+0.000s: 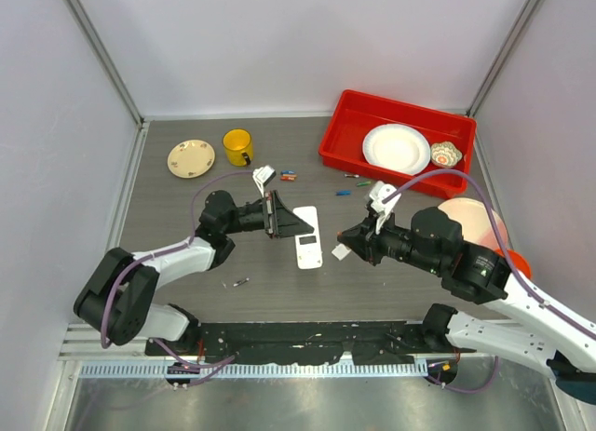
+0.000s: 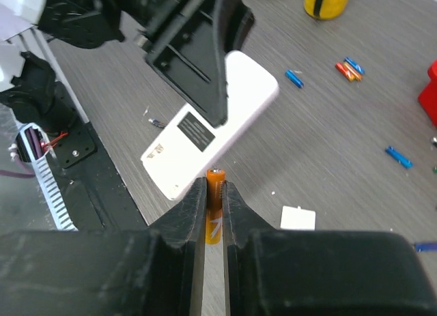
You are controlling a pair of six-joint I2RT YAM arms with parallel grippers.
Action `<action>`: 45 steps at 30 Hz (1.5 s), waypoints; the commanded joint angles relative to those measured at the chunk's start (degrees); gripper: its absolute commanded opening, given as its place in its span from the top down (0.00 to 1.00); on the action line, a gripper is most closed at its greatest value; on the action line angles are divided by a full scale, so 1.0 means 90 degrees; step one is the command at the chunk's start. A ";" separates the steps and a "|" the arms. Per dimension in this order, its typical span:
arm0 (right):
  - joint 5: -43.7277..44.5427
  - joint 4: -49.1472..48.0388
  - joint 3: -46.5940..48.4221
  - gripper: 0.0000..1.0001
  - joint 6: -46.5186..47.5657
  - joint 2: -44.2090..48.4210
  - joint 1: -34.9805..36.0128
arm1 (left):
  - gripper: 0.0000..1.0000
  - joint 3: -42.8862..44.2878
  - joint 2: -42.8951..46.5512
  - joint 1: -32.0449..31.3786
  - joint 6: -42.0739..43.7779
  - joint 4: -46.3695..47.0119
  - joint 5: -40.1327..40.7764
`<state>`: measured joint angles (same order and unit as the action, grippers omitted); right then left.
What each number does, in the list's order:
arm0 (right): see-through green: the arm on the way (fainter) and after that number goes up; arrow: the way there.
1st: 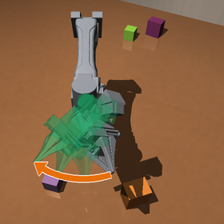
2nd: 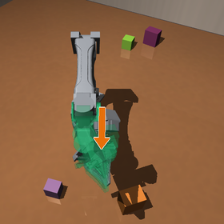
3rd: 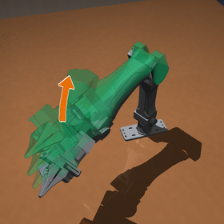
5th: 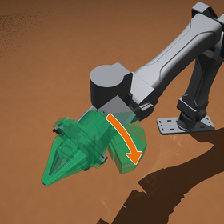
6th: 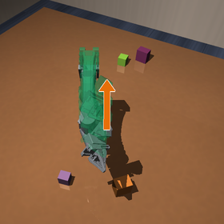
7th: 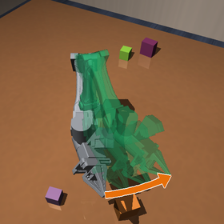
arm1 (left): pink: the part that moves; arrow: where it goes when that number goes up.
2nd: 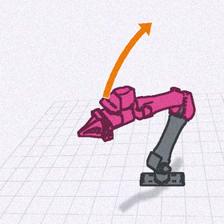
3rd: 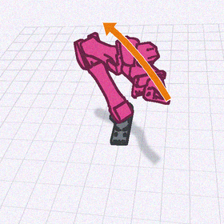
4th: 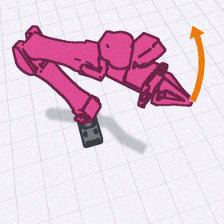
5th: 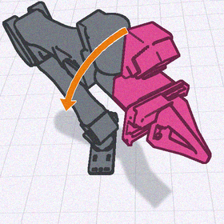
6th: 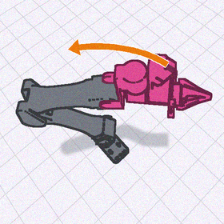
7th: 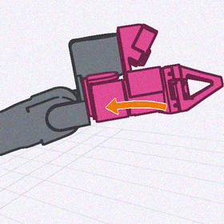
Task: Load the batteries into the remote control
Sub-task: Load the battery into the remote control.
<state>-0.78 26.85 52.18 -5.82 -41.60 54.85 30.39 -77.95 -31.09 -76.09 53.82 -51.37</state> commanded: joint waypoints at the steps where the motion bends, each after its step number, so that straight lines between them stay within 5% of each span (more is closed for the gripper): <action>1: -0.0295 0.0034 0.0500 0.99 0.0792 -0.0191 0.0301 | 1.00 0.0519 -0.0264 -0.0090 -0.0441 0.0651 -0.0668; 8: 0.0603 -0.0648 0.0374 0.99 0.1603 -0.0357 0.1335 | 0.99 0.0909 -0.0665 -0.0217 -0.0550 0.0213 -0.1049; 16: 0.0633 -0.0670 0.0569 0.99 0.1966 -0.1323 0.1893 | 1.00 0.1428 -0.0246 -0.0364 0.1306 -0.2874 -0.1137; 25: 0.1063 -0.0923 0.0540 0.99 0.2180 -0.1774 0.2548 | 1.00 0.1223 -0.0108 -0.0364 0.1346 -0.2875 -0.1342; 45: 0.1043 -0.0923 0.0169 0.99 0.1975 -0.1774 0.2577 | 1.00 0.1223 -0.0040 -0.0364 0.0926 -0.2318 -0.1216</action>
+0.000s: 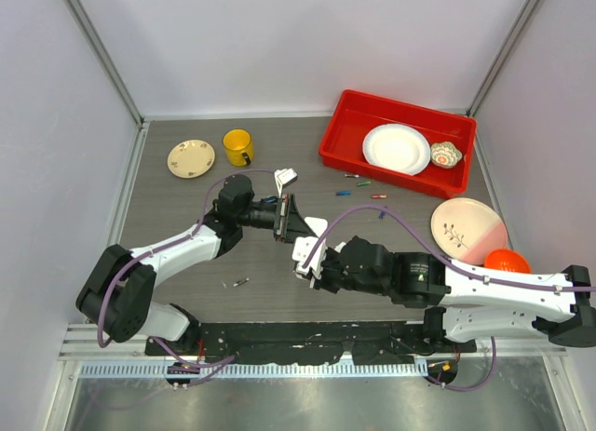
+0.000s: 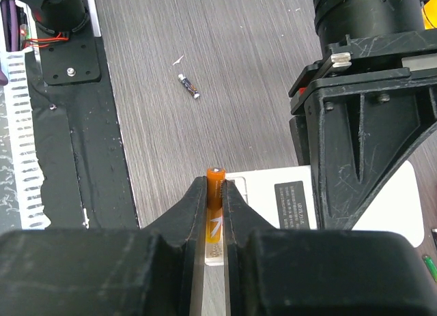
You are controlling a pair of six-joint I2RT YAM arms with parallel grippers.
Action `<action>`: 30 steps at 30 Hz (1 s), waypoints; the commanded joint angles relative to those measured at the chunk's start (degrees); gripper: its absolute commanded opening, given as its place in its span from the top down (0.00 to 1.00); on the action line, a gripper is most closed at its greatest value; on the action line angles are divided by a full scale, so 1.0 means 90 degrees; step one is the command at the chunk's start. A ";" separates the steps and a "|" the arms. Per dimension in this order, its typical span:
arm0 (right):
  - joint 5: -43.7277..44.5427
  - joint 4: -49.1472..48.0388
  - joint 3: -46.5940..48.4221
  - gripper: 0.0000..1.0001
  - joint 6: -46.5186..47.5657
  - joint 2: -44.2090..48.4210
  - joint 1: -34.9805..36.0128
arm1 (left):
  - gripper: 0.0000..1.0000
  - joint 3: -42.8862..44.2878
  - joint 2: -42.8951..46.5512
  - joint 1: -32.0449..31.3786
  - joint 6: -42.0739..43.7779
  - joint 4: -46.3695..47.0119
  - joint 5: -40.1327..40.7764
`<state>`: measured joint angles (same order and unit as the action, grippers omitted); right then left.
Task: Load the batteries into the remote control
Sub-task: Load the battery into the remote control.
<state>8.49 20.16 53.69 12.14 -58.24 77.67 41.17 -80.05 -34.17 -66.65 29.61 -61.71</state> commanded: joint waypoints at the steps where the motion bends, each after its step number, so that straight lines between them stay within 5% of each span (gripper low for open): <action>1: 0.0023 -0.0131 0.0001 0.99 -0.0021 0.0074 0.0042 | 1.00 0.0025 0.0203 -0.0031 -0.0133 0.0373 -0.0067; 30: -0.0348 0.0718 -0.0077 0.99 -0.0060 -0.0062 0.0052 | 1.00 0.0172 0.0330 -0.0021 -0.0221 0.0490 -0.0067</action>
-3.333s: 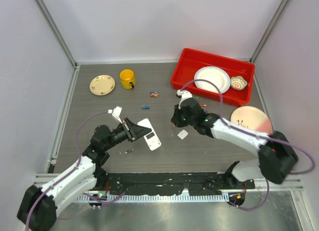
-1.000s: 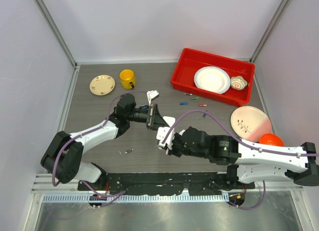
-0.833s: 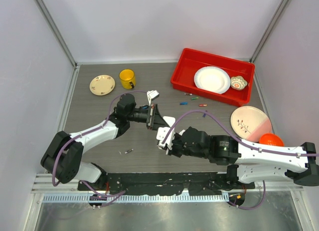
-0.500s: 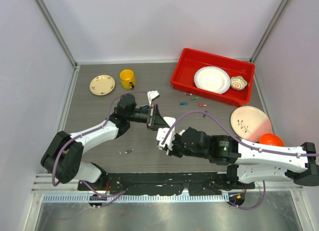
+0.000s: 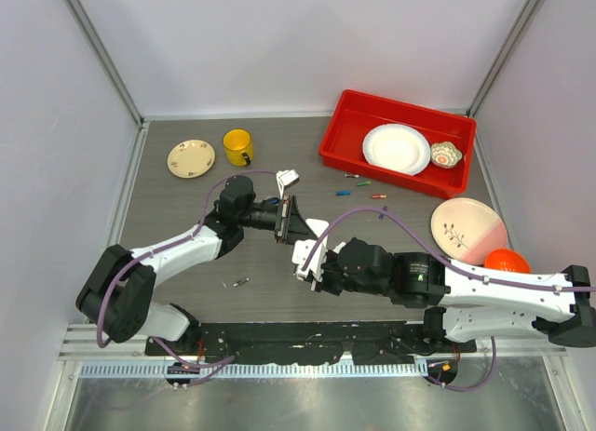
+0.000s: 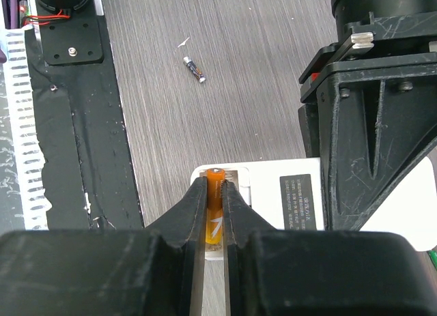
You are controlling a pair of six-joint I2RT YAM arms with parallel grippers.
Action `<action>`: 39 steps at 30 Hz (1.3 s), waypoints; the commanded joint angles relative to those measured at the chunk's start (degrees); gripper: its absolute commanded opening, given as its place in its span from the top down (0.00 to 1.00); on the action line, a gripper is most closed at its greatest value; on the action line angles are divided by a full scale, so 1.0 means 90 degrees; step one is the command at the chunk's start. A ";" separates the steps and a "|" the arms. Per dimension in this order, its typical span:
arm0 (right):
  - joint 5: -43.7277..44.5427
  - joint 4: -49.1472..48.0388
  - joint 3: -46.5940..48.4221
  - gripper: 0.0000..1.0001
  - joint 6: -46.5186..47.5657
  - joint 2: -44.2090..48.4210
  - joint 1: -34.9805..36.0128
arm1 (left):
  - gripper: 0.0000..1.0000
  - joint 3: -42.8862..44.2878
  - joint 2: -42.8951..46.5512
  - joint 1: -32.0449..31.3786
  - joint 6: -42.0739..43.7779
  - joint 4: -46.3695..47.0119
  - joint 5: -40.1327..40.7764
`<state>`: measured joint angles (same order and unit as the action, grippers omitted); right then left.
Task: Load the batteries into the remote control
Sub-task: Load the battery into the remote control.
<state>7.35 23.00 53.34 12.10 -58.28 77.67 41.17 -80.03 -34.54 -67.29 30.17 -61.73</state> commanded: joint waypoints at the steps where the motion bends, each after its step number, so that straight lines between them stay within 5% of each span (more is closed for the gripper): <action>1: -0.0202 0.0442 -0.0029 0.99 -0.0055 -0.0057 0.0042 | 1.00 0.0172 0.0337 0.0020 -0.0160 0.0436 -0.0055; 26: 0.0452 0.1419 0.0421 0.99 0.0345 -0.0907 0.0510 | 1.00 0.0601 0.0630 0.0020 0.0844 -0.1467 0.0101; 39: 0.0540 0.1526 0.0411 0.99 0.0345 -0.1024 0.0618 | 1.00 0.0651 0.0748 0.0020 0.0788 -0.1508 0.0268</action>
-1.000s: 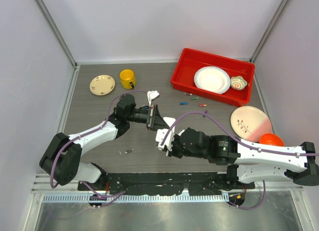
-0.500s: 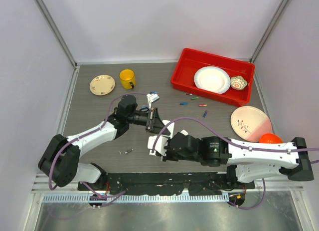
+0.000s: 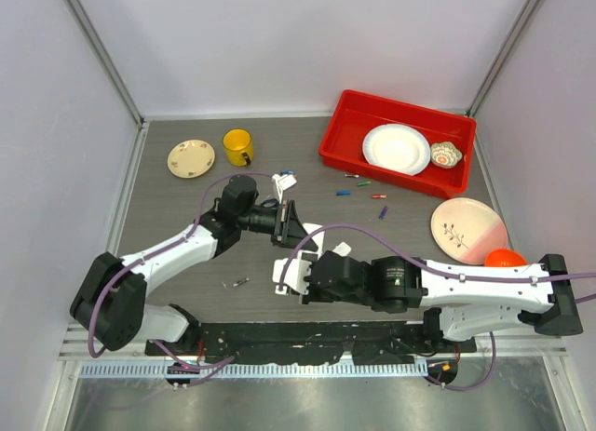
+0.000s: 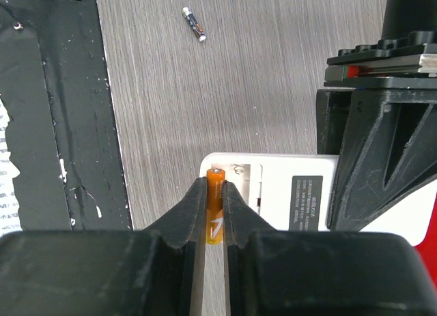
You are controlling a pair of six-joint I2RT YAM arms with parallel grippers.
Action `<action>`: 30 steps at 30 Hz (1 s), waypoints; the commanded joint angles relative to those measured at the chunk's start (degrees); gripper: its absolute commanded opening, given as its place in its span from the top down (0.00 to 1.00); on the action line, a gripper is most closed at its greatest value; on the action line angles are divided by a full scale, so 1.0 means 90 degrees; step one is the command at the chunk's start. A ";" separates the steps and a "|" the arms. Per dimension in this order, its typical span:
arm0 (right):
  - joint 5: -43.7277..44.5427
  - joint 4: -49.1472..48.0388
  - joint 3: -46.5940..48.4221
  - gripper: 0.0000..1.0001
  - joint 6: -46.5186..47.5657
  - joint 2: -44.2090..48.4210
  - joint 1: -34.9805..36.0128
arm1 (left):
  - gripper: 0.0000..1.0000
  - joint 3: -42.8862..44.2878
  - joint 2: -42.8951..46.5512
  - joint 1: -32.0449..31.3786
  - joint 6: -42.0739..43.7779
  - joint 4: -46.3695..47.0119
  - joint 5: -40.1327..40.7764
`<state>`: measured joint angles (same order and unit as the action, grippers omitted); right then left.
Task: Load the batteries into the remote control
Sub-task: Load the battery into the remote control.
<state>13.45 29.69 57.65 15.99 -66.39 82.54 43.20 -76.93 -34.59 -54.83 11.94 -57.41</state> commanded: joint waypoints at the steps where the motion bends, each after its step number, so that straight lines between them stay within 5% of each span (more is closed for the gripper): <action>1: -0.0128 0.0764 -0.0077 0.99 -0.0097 -0.0114 0.0077 | 1.00 0.0347 0.0422 0.0034 -0.0713 0.0818 -0.0213; 14: 0.0262 0.0100 0.0040 0.99 -0.0224 0.0657 0.0077 | 1.00 -0.0005 0.0364 0.0035 -0.0988 0.1388 -0.0145; 22: 0.0341 -0.1257 -0.0388 0.99 -0.0350 0.1448 0.0077 | 1.00 -0.0064 0.0334 0.0025 -0.1183 0.1661 -0.0204; 30: 0.0146 -0.1580 -0.0614 0.99 -0.0429 0.1293 0.0077 | 1.00 -0.0064 0.0374 0.0015 -0.1271 0.1759 -0.0233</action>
<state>15.22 19.79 52.88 12.88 -54.06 82.85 42.70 -75.57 -34.39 -64.95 23.81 -57.89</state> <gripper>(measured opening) 0.154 0.254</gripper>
